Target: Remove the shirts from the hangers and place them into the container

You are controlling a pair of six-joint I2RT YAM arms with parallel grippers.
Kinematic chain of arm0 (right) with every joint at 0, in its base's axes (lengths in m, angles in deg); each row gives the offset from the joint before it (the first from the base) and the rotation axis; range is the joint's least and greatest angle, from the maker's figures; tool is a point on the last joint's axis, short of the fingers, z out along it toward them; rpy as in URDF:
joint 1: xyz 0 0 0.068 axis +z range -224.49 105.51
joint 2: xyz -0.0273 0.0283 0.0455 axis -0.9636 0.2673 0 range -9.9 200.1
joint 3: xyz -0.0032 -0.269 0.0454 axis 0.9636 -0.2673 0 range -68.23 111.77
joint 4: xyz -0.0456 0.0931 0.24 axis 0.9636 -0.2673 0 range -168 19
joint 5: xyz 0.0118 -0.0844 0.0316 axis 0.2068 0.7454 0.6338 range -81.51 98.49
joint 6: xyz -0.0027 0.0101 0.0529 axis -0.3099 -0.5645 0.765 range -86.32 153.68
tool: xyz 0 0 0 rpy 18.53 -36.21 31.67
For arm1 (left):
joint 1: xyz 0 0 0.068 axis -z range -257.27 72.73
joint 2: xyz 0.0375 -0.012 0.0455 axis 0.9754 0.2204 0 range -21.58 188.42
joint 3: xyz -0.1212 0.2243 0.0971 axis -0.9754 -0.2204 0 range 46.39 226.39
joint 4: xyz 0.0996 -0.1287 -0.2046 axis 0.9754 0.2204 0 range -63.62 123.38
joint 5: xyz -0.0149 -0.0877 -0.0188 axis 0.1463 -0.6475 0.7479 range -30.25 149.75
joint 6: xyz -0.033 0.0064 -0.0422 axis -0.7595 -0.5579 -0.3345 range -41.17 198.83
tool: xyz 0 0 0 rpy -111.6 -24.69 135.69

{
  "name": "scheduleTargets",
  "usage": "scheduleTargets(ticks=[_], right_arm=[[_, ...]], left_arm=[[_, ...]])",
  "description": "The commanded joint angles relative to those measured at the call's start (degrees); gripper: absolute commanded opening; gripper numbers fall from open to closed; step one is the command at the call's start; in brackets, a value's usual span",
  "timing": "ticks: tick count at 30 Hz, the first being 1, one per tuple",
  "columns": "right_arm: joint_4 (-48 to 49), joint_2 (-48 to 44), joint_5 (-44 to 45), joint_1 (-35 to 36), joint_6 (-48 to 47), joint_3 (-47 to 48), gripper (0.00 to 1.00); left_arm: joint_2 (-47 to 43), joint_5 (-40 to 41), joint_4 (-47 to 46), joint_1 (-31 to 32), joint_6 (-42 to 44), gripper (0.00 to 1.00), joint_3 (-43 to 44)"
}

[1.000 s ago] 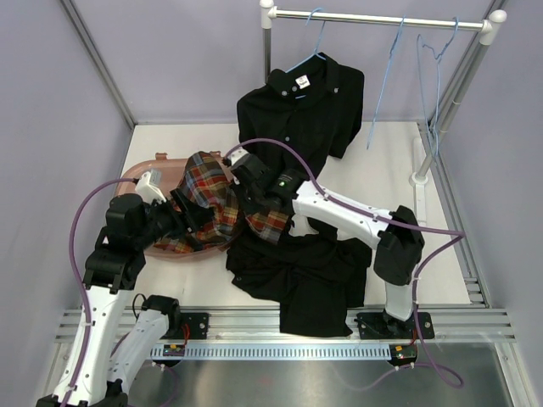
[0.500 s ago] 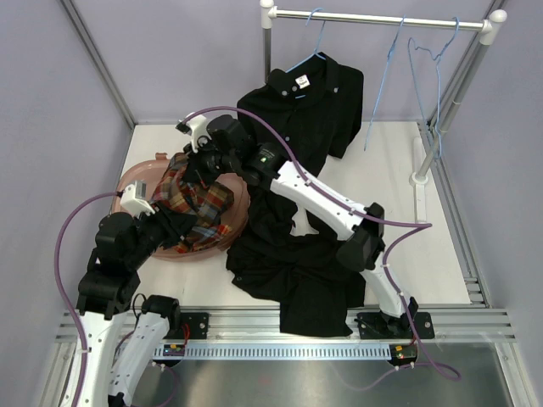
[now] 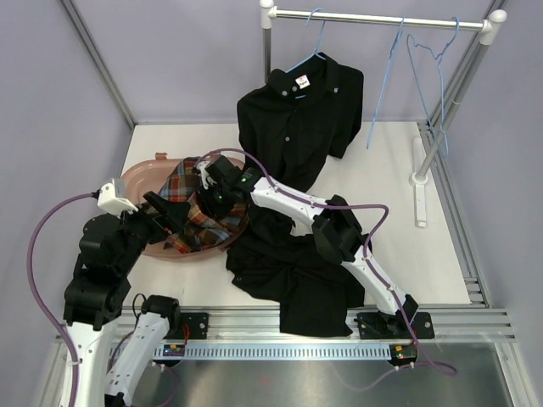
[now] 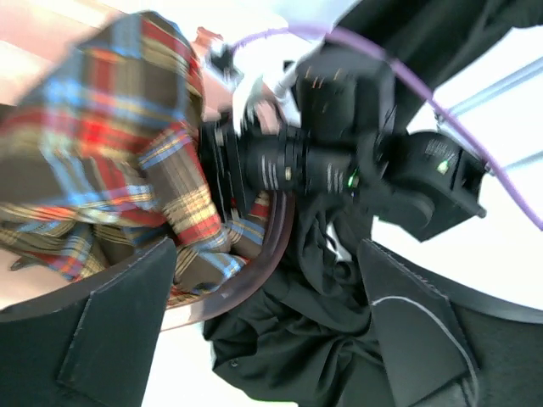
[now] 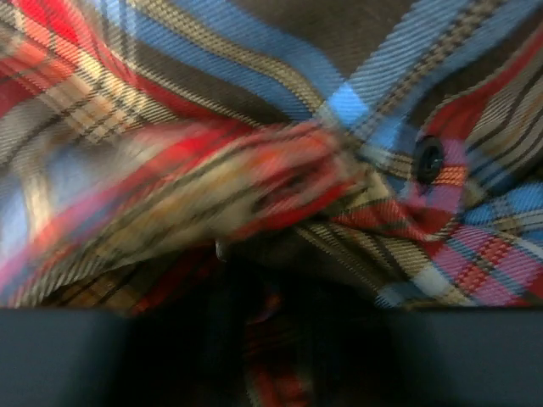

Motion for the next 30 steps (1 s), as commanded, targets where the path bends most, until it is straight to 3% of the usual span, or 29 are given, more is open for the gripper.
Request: scheduleTargets(ticks=[1, 6, 7, 10, 13, 14, 16, 17, 18, 22, 23, 24, 25, 26, 30], right_arm=[[-2.61, -9.76, 9.20, -0.38, -4.75, -0.46, 0.52], [-8.95, -20.11, 11.23, -0.38, -5.73, 2.10, 0.71], [-9.39, -21.71, 11.50, -0.38, -5.47, 1.48, 0.86], [-10.80, -29.44, 13.95, -0.30, -4.41, -4.29, 0.98], [-12.11, -39.28, 19.12, -0.03, -2.22, -10.10, 0.99], [-13.08, -42.09, 20.63, -0.03, -1.43, -14.39, 1.00], [-13.17, -51.40, 25.53, 0.14, 1.73, -19.42, 0.99], [-12.91, -54.74, 26.17, 0.14, 2.61, -24.66, 0.99], [-12.91, -61.21, 26.96, 0.23, 4.01, -26.89, 0.99], [-14.49, -74.26, 29.17, 0.23, 6.49, -34.80, 0.99], [-15.36, -76.29, 29.43, 0.14, 7.01, -35.52, 1.00], [-16.24, -79.53, 29.87, 0.14, 7.19, -36.48, 0.99], [-16.25, -80.69, 30.22, 0.14, 7.19, -36.84, 1.00], [-17.29, -81.92, 30.57, 0.14, 7.37, -37.11, 0.99], [-18.71, -88.41, 31.71, 0.23, 8.16, -38.95, 0.99]], left_arm=[[1.50, 4.69, 0.84, 0.19, 1.15, 0.95, 3.28], [1.24, 6.98, 1.63, 0.11, 0.10, 0.98, 3.28], [0.97, 7.77, 1.98, 0.19, -0.25, 0.99, 3.19], [0.53, 8.40, 3.39, 0.11, 0.26, 0.98, 2.93], [0.53, -0.62, 1.21, 0.19, 2.19, 0.97, 1.79], [0.88, -10.58, -0.81, 0.11, 2.81, 0.96, -0.39], [2.54, -22.75, -7.57, 0.11, 2.82, 0.92, -3.47], [4.99, -31.60, -9.42, 0.54, 1.69, 0.86, -5.06], [5.71, -33.69, -11.27, 1.33, 1.33, 0.84, -8.03], [8.26, -23.18, -11.29, 12.99, 4.75, 0.86, -8.06], [9.31, -17.68, -11.72, 19.55, 4.23, 0.87, -7.80], [11.67, -11.62, -12.59, 26.75, 3.53, 0.88, -6.93], [13.35, -11.56, -12.60, 26.82, 3.43, 0.88, -6.05], [15.28, -4.43, -12.43, 34.22, 3.35, 0.88, -5.08], [27.75, 9.16, -12.08, 47.11, 3.43, 0.92, 0.28]])
